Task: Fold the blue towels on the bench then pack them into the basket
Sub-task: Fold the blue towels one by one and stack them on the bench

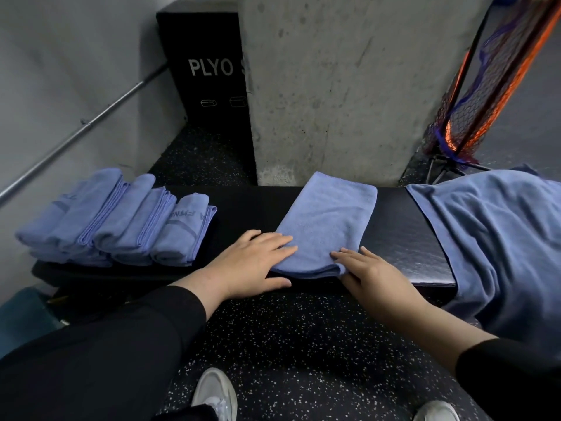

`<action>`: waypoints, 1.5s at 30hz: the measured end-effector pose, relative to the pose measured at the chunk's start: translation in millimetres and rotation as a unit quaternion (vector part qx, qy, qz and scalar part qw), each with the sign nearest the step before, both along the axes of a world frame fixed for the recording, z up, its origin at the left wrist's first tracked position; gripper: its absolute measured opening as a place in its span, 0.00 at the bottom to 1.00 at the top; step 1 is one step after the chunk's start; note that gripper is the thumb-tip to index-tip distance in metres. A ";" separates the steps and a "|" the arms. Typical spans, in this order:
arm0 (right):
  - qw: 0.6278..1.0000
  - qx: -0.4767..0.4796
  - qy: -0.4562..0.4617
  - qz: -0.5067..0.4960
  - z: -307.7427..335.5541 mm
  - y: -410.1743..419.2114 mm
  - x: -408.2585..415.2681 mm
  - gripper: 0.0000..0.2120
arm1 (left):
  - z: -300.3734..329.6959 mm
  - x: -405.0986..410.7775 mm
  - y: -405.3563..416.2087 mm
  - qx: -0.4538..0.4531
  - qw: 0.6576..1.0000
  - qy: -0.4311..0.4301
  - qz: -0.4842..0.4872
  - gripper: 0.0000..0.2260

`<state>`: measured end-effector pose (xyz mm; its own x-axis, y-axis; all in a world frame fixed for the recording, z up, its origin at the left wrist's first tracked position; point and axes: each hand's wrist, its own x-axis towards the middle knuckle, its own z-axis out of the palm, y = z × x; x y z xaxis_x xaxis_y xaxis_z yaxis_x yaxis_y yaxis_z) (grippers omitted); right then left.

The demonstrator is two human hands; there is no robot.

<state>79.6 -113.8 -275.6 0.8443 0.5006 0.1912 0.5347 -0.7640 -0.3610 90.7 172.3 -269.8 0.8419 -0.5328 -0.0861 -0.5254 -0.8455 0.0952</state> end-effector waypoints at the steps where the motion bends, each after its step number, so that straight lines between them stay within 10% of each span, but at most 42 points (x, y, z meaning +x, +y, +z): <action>1: 0.998 0.016 0.046 -0.029 6.6 -1.4 -1.1 0.15 | 1.5 0.9 -2.6 -0.010 1.000 -0.014 0.004 0.29; 7: 0.963 0.115 0.231 -0.079 29.6 -17.4 3.8 0.10 | 20.9 4.3 -11.4 -0.127 0.988 0.039 0.085 0.06; 11: 0.955 0.152 0.238 -0.090 40.8 -30.6 4.5 0.11 | 40.3 -3.3 -17.1 -0.283 0.926 0.184 0.168 0.09; 25: 0.885 0.291 0.263 -0.249 33.5 -23.0 45.6 0.23 | 43.8 31.8 -47.7 -0.546 0.734 0.271 0.300 0.17; 30: 0.895 0.268 0.224 -0.278 30.7 -16.4 81.3 0.22 | 31.7 59.2 -54.5 -0.498 0.780 0.202 0.322 0.29; 36: 0.928 0.057 0.128 -0.346 15.4 -11.3 90.7 0.26 | 11.0 71.2 -59.7 -0.290 0.918 -0.019 0.270 0.24; 41: 0.985 0.087 -0.051 -0.142 18.7 3.0 72.1 0.18 | 2.4 64.7 -68.2 -0.187 0.970 -0.059 0.141 0.18; 45: 0.992 -0.088 0.083 -0.042 -3.8 0.2 52.2 0.36 | -13.2 56.0 -67.0 -0.040 0.993 0.033 0.102 0.26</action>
